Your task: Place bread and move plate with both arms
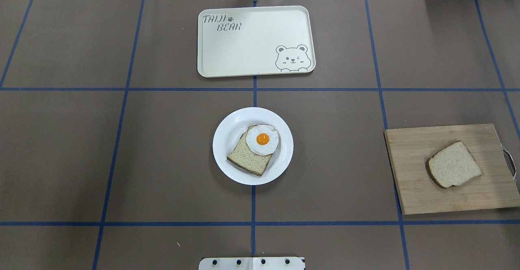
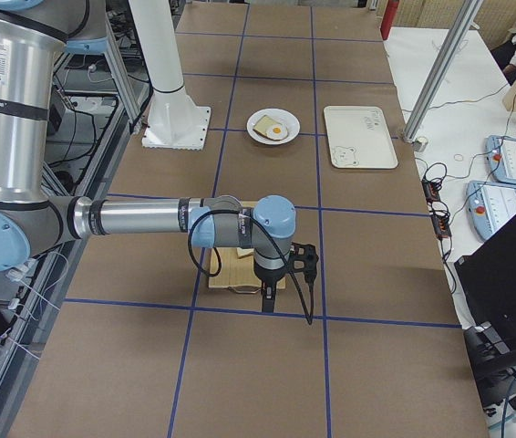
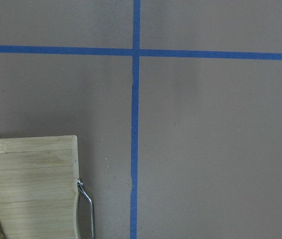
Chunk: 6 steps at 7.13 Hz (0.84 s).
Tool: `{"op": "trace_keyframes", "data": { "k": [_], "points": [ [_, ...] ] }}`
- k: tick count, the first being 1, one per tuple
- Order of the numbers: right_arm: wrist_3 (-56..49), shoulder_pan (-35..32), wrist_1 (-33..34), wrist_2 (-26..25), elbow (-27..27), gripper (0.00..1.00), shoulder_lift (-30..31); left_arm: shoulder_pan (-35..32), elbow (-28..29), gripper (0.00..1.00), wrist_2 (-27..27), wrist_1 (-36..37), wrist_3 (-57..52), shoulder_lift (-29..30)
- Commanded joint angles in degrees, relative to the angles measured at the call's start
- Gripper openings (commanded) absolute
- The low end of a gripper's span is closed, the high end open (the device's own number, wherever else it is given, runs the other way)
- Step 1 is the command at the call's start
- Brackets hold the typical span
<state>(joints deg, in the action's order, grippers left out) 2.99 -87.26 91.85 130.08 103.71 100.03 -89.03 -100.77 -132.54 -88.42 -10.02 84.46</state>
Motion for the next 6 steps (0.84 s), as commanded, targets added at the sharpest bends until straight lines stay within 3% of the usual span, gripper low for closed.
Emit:
{"op": "trace_keyframes", "data": {
  "k": [1, 6],
  "points": [
    [0.1, 0.1, 0.0, 0.0, 0.0, 1.00, -0.1, 0.0, 0.0, 0.98, 0.0, 0.0, 0.0, -0.2],
    [0.7, 0.1, -0.3, 0.0, 1.3, 1.00, -3.2, -0.1, -5.6, 0.98, 0.1, 0.0, 0.1, 0.7]
  ]
}}
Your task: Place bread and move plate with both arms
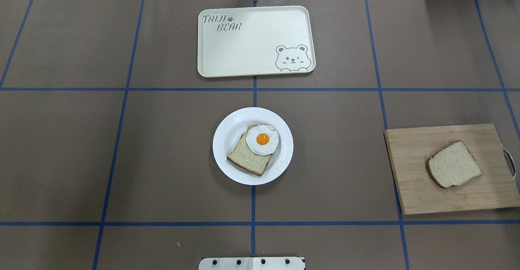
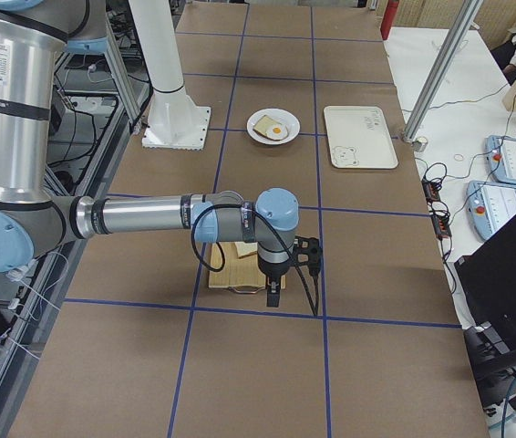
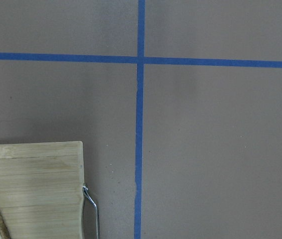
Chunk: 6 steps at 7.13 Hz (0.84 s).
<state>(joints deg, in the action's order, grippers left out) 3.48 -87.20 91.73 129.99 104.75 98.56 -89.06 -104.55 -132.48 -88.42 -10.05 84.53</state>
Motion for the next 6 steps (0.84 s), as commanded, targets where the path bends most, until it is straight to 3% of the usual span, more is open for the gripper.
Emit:
{"op": "trace_keyframes", "data": {
  "k": [1, 3, 4, 5, 6],
  "points": [
    [0.3, 0.0, -3.7, -0.1, -0.1, 1.00, -4.1, -0.3, -2.9, 0.98, 0.0, -0.1, 0.1, 1.8],
    [0.4, 0.0, -13.9, 0.5, -3.2, 1.00, -5.0, -0.3, 0.4, 0.98, 0.0, -4.3, 0.4, 8.3],
    [0.1, 0.0, -15.4, 2.9, -3.5, 1.00, -3.8, -0.4, 1.6, 0.98, -0.4, -5.6, 0.1, 8.3],
    [1.2, 1.8, -21.4, 4.0, -3.5, 1.00, -3.6, -0.4, 1.5, 0.98, -0.5, -5.7, -0.1, 8.2],
    [7.1, 6.0, -24.4, 4.0, -3.7, 1.00, -2.6, -0.4, 1.8, 0.98, -0.4, -7.7, -0.1, 7.4]
  ]
}}
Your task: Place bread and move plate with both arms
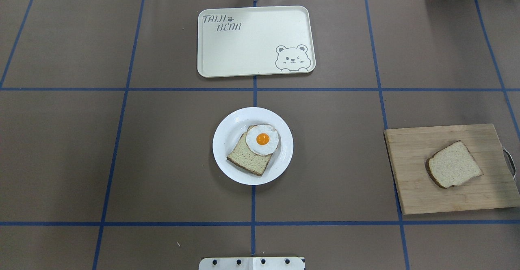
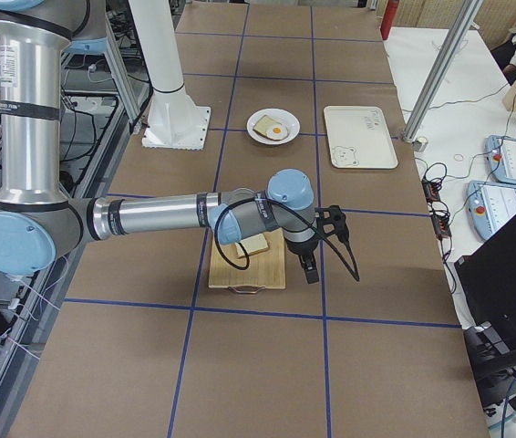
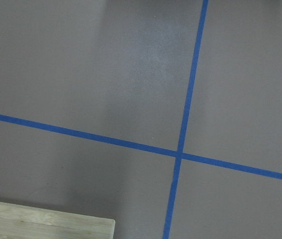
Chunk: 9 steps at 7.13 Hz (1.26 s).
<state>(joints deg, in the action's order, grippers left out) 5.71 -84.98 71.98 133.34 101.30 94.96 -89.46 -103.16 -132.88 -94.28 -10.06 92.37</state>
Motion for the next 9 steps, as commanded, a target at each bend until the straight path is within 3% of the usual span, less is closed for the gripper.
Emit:
{"op": "trace_keyframes", "data": {
  "k": [1, 2, 4, 6, 9],
  "points": [
    [15.6, 9.3, -8.7, 0.2, 0.0, 1.00, 0.9, 0.0, 1.7, 0.98, -0.1, -4.5, 0.1, -0.7],
    [25.7, 14.4, -16.4, -1.4, -0.1, 1.00, 2.0, 0.1, 2.5, 0.98, -0.1, -6.7, 0.2, -1.0],
    [42.0, 24.8, -30.3, -9.7, -0.1, 1.00, 7.9, 0.1, 2.5, 0.98, -0.2, -7.8, 0.4, -1.8],
    [43.8, 31.2, -33.0, -16.6, -0.3, 1.00, 10.3, 0.1, 2.4, 0.98, -0.2, -7.9, 0.4, -2.3],
    [43.4, 36.8, -33.0, -19.3, -0.3, 0.83, 10.4, 0.1, 2.3, 0.98, -0.2, -7.9, 0.5, -2.3]
  ]
}}
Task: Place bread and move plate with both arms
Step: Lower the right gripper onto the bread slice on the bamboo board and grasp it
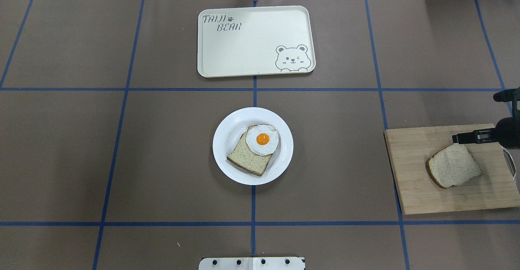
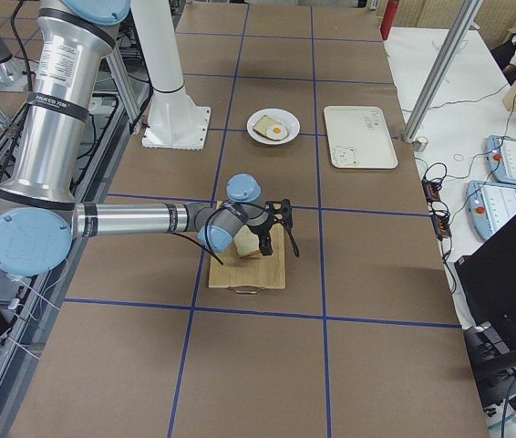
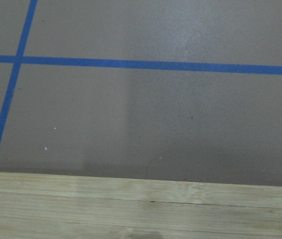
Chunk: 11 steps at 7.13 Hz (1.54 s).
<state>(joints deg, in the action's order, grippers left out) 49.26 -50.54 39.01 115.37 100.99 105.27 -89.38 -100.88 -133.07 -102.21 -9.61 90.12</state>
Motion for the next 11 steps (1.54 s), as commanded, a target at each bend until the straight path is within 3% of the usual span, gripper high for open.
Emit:
{"op": "trace_keyframes", "data": {
  "k": [1, 4, 10, 11],
  "points": [
    [-0.5, 2.9, -0.1, -1.8, 0.0, 0.81, 0.3, 0.0, -0.1, 0.98, 0.0, 0.0, 0.0, 0.0],
    [-2.1, 3.1, -0.1, -2.9, 0.0, 0.72, 2.9, -0.1, -0.3, 0.98, 0.0, 0.0, 0.0, -0.1],
    [-2.1, 5.0, -0.1, -3.0, -0.1, 0.54, 2.0, -0.1, -0.2, 0.98, -0.1, 0.0, 0.0, -0.1],
    [-2.2, 5.1, -0.1, -3.0, -0.1, 0.35, 2.0, -0.1, -0.2, 0.98, 0.0, 0.0, 0.0, -0.1]
  ]
}}
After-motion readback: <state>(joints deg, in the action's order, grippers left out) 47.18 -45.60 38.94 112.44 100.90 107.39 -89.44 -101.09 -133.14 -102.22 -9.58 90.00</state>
